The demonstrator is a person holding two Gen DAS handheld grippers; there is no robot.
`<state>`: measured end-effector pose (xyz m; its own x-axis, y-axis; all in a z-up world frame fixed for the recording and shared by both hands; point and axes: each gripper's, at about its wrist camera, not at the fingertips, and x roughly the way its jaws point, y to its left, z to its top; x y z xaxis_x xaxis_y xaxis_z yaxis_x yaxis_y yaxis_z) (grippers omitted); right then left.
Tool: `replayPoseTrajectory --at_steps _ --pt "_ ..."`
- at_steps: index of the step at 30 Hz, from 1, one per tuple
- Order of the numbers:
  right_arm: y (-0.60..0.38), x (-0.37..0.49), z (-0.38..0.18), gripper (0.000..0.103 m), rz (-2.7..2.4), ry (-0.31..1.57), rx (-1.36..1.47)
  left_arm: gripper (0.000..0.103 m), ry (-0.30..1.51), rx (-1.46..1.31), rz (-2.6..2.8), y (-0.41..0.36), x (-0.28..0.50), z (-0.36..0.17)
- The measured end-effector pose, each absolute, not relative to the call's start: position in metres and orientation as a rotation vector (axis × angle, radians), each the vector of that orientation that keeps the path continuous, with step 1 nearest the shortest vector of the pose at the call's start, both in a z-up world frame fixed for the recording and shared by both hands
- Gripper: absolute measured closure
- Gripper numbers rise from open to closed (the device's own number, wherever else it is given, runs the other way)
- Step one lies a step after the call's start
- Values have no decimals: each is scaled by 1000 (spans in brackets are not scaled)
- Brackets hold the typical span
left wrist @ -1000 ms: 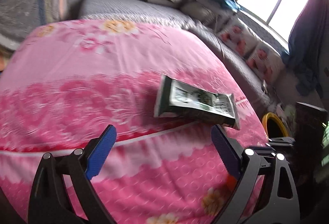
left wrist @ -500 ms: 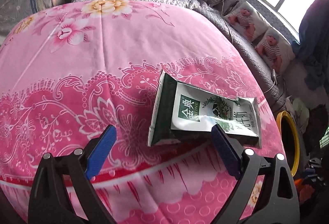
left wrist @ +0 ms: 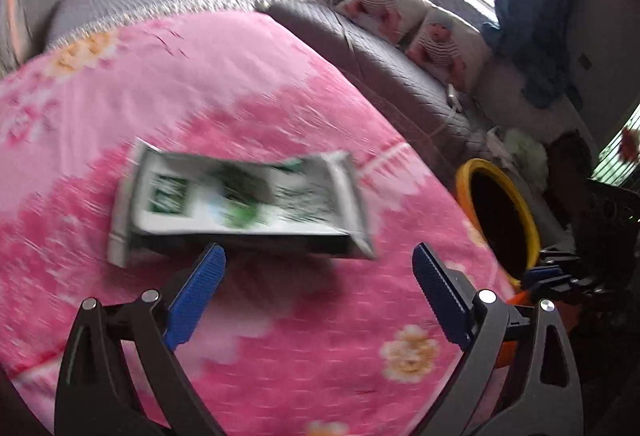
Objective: Collect trash
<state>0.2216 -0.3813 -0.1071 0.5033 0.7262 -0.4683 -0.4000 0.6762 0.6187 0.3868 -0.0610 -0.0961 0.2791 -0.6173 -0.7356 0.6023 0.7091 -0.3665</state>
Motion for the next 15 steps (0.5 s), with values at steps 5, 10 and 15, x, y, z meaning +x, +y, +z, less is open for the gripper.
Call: replayPoseTrajectory --at_steps 5,10,15 --pt "-387 216 -106 93 716 762 483 13 1074 -215 -846 -67 387 -113" --pt "-392 213 -106 93 721 750 495 13 1134 -354 -804 -62 399 -131" --pt "-394 210 -104 93 732 737 511 24 1148 -543 -761 -54 424 -145"
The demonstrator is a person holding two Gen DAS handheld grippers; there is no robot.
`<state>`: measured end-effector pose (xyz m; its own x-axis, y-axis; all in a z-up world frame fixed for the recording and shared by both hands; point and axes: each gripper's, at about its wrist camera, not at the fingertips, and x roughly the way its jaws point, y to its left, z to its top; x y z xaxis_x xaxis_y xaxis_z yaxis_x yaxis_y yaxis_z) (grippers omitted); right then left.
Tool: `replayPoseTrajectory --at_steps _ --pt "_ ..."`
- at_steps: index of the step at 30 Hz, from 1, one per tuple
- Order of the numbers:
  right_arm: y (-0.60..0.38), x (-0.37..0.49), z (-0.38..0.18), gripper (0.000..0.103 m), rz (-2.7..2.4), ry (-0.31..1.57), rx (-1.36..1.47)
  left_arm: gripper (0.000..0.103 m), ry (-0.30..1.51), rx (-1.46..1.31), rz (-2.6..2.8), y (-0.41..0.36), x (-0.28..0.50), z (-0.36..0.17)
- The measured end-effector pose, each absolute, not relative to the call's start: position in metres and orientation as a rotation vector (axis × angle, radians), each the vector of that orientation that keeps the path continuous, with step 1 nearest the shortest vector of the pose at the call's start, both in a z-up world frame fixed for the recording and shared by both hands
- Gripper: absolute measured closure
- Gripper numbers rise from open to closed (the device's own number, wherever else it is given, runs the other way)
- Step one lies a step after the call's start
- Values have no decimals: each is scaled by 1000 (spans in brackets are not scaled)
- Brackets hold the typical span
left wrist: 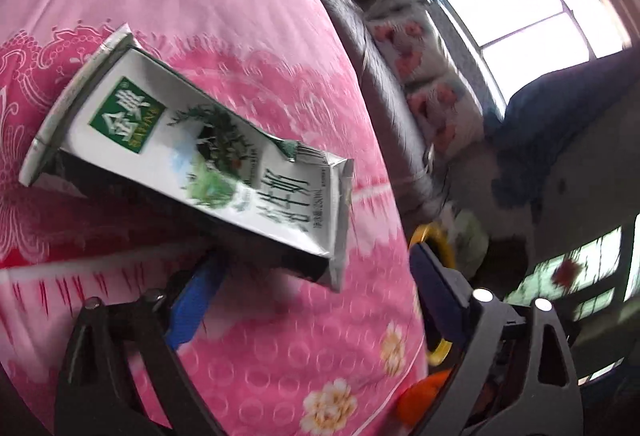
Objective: Collect trash
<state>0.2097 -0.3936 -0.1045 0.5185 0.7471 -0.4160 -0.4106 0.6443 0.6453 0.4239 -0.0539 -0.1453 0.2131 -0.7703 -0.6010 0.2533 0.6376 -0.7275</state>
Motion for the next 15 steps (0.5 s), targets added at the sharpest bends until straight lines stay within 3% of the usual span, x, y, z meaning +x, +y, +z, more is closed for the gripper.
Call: replayPoseTrajectory --at_steps 1,3,6,11,13,15 --pt "-394 209 -103 93 733 733 514 30 1151 -572 -741 -52 429 -148" --pt "-395 206 -101 93 730 725 507 56 1177 -616 -706 -48 438 -157" --pt "-397 204 -98 93 727 715 509 72 1212 -711 -671 -39 450 -172" --pt "-398 202 -93 93 734 708 510 69 1228 -844 -683 -27 465 -183" --pt "-397 200 -92 93 738 705 498 61 1216 -867 -689 -25 468 -182" --pt "-398 199 -92 93 749 710 506 46 1196 -892 -706 -25 468 -180"
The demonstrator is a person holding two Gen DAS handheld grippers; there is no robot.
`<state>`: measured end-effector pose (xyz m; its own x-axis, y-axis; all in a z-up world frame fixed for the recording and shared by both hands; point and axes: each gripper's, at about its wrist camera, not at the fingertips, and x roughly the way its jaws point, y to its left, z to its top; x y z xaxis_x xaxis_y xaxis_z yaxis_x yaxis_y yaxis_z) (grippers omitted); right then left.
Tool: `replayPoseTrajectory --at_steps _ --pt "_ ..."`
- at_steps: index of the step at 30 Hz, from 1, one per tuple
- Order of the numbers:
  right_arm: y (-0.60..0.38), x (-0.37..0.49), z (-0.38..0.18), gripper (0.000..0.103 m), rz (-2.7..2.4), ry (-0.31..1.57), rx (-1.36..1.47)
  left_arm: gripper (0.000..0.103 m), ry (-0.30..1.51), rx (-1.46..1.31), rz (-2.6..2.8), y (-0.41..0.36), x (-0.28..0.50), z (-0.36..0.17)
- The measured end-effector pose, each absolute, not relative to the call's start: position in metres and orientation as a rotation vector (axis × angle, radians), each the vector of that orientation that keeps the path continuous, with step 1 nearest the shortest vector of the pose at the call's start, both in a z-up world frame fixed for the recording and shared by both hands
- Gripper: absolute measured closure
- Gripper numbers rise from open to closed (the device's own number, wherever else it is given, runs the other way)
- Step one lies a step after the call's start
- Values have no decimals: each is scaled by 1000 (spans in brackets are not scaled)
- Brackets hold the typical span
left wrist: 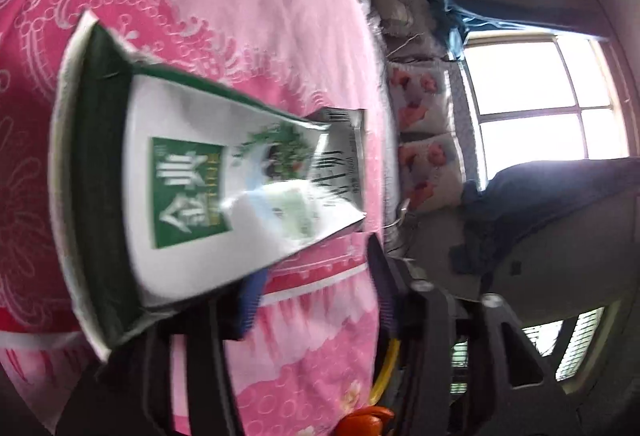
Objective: Collect trash
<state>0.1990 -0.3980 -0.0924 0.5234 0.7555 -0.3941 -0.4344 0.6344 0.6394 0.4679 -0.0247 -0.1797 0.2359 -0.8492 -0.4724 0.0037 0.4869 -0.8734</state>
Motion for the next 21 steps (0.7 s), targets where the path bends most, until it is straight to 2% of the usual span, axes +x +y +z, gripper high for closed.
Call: replayPoseTrajectory --at_steps 3,5,6,8,9,11,14,17,21 --pt "-400 198 -94 93 747 717 509 32 1158 -957 -686 -27 466 -174" --pt "-400 198 -96 93 743 722 511 34 1155 -994 -651 -24 472 -177" --pt "-400 198 -97 93 743 724 513 37 1163 -1020 -636 -24 475 -179" --pt "-400 198 -99 93 739 729 513 65 1187 -1103 -593 -15 481 -191" --pt "-400 198 -100 93 735 730 510 73 1205 -1137 -580 -11 486 -200" --pt "-399 197 -102 93 739 735 511 80 1194 -1222 -602 -7 491 -209" --pt "-400 198 -104 93 728 742 514 85 1170 -1188 -608 -8 488 -204" --pt "-400 197 -102 93 715 742 507 103 1165 -1112 -630 -12 479 -192" --pt "-400 195 -97 93 705 733 484 103 1139 -1012 -620 -10 467 -178"
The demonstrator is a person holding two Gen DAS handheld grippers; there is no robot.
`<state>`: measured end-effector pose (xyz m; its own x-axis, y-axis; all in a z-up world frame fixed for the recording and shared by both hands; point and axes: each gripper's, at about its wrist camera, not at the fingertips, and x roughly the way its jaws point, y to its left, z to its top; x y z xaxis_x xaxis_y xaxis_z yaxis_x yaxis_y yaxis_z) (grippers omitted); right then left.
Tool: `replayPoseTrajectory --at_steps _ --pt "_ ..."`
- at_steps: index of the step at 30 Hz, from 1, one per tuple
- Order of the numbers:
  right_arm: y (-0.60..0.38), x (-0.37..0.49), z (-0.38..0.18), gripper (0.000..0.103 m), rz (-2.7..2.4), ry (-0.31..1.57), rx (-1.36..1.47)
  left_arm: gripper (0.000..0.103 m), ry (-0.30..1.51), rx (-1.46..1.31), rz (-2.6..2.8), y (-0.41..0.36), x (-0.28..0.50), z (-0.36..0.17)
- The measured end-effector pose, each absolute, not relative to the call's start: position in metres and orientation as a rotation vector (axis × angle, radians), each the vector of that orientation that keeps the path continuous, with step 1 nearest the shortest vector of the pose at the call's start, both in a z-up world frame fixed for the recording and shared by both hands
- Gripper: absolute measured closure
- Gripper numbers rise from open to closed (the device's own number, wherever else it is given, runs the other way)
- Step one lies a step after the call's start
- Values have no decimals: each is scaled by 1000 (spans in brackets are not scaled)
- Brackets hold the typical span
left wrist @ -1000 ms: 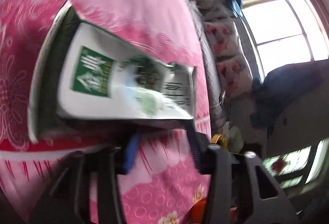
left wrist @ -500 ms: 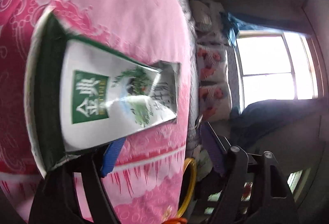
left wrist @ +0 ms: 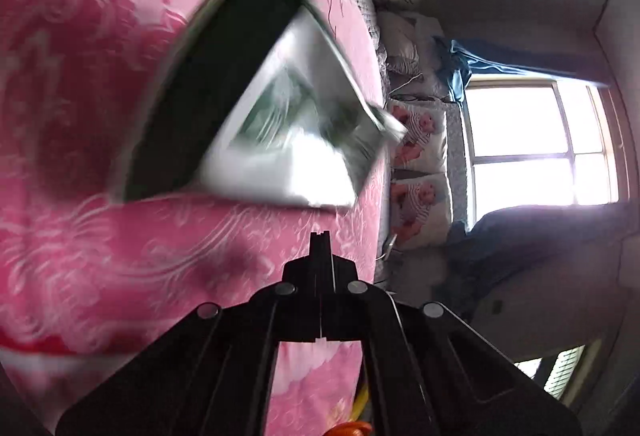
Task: Collect trash
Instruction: 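Grasp the green-and-white milk carton with the left tool while the right tool holds the peel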
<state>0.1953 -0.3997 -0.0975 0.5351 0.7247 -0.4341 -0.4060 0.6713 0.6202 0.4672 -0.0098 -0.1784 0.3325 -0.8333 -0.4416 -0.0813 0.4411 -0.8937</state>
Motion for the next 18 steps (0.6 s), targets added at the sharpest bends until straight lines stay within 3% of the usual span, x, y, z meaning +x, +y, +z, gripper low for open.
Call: replayPoseTrajectory --at_steps 8,9,11,12,13,18 --pt "-385 202 -80 92 657 706 321 103 1065 -855 -688 11 429 -142" --pt "-380 206 -76 83 658 706 269 103 1052 -818 -697 15 421 -134" --pt "-359 221 -62 50 658 694 70 103 1017 -770 -708 24 410 -123" --pt "-346 230 -56 21 660 680 -38 103 1001 -762 -721 31 405 -119" --pt "-332 240 -50 8 656 653 -145 103 982 -758 -730 40 398 -113" --pt "-226 328 -55 8 692 635 -789 103 904 -734 -721 69 373 -95"
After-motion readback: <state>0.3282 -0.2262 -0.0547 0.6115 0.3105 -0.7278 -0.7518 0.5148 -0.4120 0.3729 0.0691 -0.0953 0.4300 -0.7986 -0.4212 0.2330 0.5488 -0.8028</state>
